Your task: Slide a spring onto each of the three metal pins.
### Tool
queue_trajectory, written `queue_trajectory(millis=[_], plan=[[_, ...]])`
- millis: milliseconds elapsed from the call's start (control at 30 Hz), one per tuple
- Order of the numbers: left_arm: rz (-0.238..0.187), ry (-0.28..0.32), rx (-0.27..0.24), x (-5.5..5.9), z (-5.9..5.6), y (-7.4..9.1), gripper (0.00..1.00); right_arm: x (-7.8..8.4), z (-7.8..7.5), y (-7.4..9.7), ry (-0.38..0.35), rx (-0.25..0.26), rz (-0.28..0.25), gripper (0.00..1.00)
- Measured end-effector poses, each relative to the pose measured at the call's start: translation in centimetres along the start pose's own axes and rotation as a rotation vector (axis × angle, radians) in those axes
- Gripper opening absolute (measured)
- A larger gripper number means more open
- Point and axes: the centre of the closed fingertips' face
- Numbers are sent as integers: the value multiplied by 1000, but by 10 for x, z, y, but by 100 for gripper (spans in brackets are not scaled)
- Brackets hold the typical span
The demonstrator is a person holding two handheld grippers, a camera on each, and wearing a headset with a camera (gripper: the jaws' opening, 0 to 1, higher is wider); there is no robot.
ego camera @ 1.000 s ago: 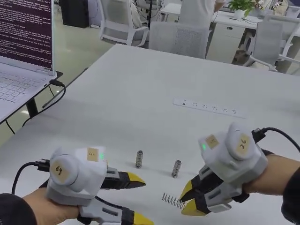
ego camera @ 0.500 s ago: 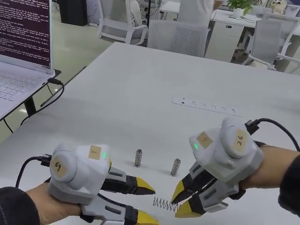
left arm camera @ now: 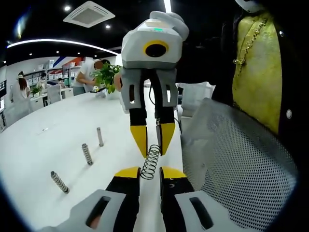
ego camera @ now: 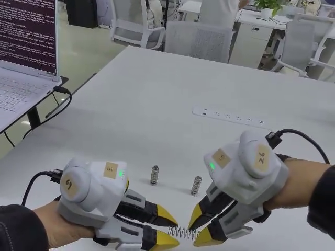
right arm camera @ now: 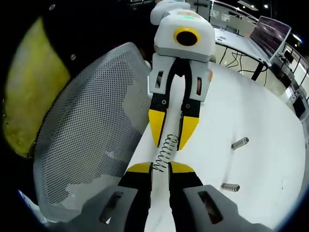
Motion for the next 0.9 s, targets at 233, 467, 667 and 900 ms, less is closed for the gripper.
queue_trajectory(millis=[233,467,667,900], plan=[[2,3,11,1,-3,0,3,0,-1,2,3,3,5,8],[13,16,17,3,-5,0,3,0,-1,1,2,2,5,8],[23,23,17,3,-5,1,2,-1,-2,2,1,6,11,8],[31,44,21,2,-5,1,2,0,-3,2,-33,13,-15,8]])
Point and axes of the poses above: the centre of the closed fingertips' face, and the gripper's own axes: y roughly backward along the fingers, z roughly to its left, x roughly out of its underside, and after that the axes turned 14 degrees about -x, right-handed
